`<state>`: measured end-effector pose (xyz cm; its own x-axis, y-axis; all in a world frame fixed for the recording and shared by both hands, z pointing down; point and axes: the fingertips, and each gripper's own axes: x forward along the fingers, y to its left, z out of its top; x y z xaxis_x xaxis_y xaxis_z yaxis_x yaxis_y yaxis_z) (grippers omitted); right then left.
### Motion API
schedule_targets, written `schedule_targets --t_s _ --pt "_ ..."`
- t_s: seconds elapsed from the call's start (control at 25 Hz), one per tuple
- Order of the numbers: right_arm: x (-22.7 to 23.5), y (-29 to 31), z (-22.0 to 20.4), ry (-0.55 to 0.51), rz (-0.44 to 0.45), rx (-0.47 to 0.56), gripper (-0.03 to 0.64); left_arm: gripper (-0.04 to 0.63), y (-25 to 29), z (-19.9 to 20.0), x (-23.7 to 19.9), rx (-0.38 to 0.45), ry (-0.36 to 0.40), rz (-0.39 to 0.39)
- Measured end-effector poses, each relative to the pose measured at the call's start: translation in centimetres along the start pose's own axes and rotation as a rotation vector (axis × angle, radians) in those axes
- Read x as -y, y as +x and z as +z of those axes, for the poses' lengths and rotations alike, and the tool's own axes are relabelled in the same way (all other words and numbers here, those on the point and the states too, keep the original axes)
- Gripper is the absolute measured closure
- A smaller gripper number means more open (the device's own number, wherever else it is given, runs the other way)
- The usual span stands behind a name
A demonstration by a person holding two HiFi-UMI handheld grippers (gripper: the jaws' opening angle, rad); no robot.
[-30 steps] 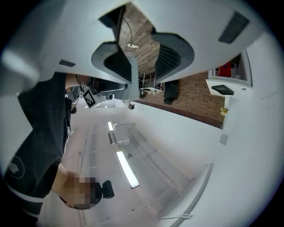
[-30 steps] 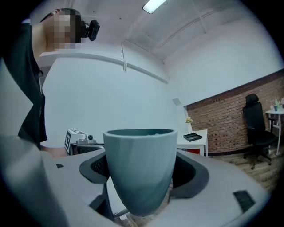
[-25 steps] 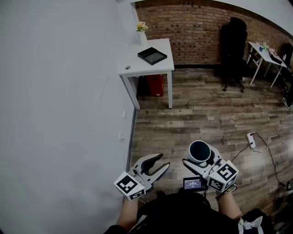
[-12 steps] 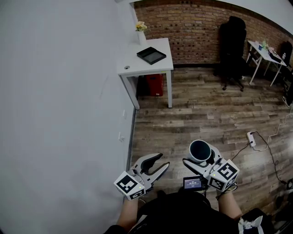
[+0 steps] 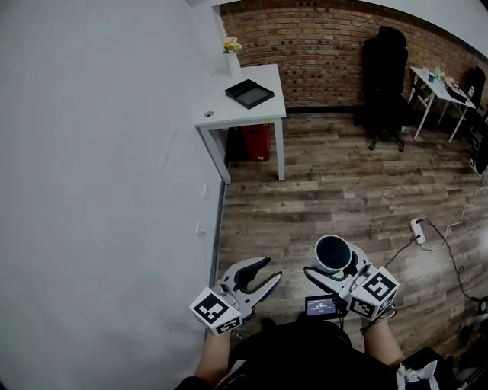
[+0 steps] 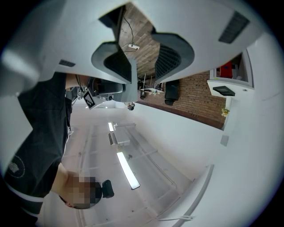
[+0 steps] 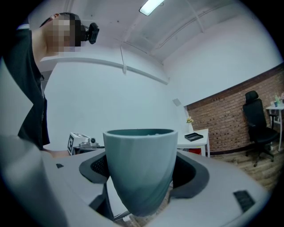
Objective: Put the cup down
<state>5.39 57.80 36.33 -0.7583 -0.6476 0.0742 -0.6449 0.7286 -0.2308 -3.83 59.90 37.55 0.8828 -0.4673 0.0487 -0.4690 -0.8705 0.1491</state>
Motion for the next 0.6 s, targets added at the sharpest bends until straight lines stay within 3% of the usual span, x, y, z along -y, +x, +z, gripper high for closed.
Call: schedule_targets --t_s 0.6 --pt "3.3 -1.1 -0.1 0.005 -0.008 -0.002 0.232 0.439 3.1 -0.4 -0.7 -0.010 -0.010 0.018"
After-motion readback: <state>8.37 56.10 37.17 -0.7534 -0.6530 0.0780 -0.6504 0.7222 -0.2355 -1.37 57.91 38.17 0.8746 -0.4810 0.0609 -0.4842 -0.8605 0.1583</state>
